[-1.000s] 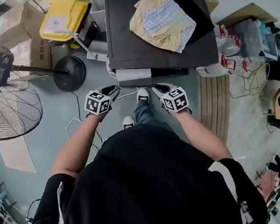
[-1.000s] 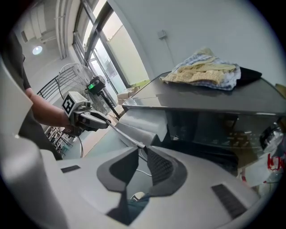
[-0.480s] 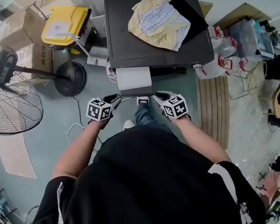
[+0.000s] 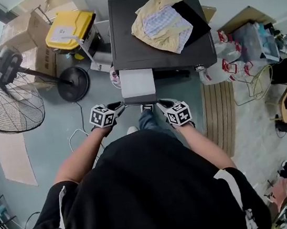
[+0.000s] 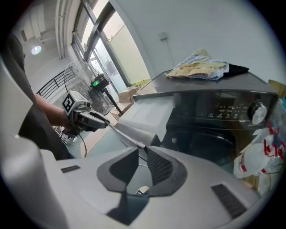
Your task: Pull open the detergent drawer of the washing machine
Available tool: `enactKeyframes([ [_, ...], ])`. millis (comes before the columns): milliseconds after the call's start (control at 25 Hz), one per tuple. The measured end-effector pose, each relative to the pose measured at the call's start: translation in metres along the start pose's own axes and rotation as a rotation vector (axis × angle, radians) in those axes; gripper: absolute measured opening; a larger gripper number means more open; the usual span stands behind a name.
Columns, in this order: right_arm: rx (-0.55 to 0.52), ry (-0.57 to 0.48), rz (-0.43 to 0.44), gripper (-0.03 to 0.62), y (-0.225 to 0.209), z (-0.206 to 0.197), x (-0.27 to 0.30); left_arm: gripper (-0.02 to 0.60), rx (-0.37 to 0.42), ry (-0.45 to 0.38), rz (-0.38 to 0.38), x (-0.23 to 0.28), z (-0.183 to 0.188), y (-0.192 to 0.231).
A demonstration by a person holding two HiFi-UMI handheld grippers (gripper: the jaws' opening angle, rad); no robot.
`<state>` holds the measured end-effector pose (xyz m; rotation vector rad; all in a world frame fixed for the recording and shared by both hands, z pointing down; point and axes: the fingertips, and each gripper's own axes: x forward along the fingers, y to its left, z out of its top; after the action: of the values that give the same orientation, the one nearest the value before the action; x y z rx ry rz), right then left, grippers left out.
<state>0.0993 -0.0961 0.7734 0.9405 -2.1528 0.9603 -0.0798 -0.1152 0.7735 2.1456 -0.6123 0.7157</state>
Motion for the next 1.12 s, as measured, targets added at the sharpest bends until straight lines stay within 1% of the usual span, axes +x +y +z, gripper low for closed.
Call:
enactKeyframes([
  [480, 0.01, 0.01, 0.015, 0.061, 0.001, -0.011, -0.001, 0.104, -0.004, 0.019, -0.005, 0.004, -0.01, -0.005],
  [880, 0.009, 0.024, 0.027, 0.066, -0.001, -0.018, 0.009, 0.105, 0.019, 0.042, -0.014, 0.008, -0.017, 0.0],
  [1120, 0.017, 0.025, 0.025, 0.072, -0.002, -0.018, 0.01, 0.107, 0.03, 0.039, -0.004, 0.009, -0.017, 0.0],
])
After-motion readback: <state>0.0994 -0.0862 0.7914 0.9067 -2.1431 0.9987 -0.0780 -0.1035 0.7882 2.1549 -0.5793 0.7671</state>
